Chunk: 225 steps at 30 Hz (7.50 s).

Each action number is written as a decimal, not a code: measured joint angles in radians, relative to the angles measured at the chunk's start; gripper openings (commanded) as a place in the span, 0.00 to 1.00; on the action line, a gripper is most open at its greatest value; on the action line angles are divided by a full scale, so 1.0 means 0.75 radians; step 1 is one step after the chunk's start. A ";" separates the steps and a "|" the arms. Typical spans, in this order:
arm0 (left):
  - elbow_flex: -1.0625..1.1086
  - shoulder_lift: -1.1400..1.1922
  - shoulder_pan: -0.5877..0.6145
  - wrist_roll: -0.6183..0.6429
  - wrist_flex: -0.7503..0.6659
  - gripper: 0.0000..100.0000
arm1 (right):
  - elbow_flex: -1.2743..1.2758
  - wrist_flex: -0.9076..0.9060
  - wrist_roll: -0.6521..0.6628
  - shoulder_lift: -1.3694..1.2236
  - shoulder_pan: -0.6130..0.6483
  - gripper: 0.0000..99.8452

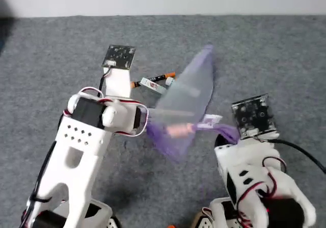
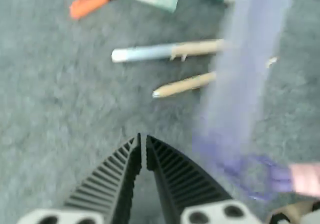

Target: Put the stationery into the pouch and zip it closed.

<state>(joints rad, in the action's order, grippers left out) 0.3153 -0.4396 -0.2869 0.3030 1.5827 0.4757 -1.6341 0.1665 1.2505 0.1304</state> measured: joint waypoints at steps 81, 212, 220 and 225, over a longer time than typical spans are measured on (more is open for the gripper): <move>-0.035 0.002 0.215 -0.098 0.166 0.33 | 0.219 -0.151 0.822 -0.679 -0.139 0.25; -0.035 0.002 -0.104 -0.016 -0.010 0.33 | 0.047 -0.059 0.894 -0.276 0.045 0.01; -0.057 -0.027 -0.213 -0.012 -0.014 0.33 | 0.047 -0.012 1.017 0.008 -0.053 0.01; -0.080 -0.186 -0.266 -0.012 -0.031 0.33 | 0.047 0.051 1.101 0.076 -0.135 0.01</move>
<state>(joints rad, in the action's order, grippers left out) 0.2555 -0.5792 -0.4864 0.2938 1.5597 0.5109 -1.5957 0.9920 1.3073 0.0292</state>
